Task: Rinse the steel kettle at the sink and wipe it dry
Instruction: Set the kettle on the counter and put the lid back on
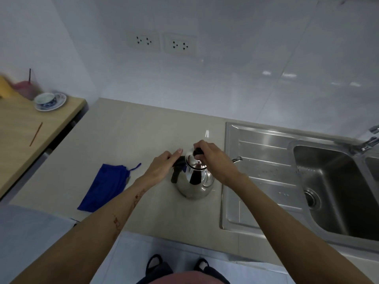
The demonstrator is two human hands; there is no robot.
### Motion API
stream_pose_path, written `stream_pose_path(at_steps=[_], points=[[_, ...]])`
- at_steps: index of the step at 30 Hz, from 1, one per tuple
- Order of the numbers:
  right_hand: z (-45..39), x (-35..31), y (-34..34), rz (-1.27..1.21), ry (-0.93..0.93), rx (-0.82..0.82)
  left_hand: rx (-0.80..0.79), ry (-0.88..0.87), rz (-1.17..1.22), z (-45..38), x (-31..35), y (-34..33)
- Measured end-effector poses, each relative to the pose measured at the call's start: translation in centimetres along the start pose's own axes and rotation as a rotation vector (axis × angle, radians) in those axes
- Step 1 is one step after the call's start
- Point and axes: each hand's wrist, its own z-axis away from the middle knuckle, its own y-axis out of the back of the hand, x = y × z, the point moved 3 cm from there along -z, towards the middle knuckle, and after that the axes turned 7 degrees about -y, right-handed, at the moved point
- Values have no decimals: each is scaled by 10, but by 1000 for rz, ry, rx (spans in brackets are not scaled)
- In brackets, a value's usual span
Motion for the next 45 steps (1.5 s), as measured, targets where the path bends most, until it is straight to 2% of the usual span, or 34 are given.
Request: stream_pose_path(at_steps=[6, 17, 21, 26, 31, 45], points=[[-2, 2, -1, -143, -17, -39, 29, -14, -6, 1, 2, -1], [-4, 15, -5, -203, -4, -27, 62, -3, 33, -2, -2, -8], [2, 18, -15, -256, -16, -90, 64, 1, 42, -3, -4, -10], [7, 17, -21, -405, -30, 8, 73, -9, 41, -6, -8, -12], [9, 19, -31, -507, -43, -1, 80, -16, 72, -7, -10, -15], [10, 16, -38, -451, -33, 91, 222, -31, 29, 5, -12, -15]])
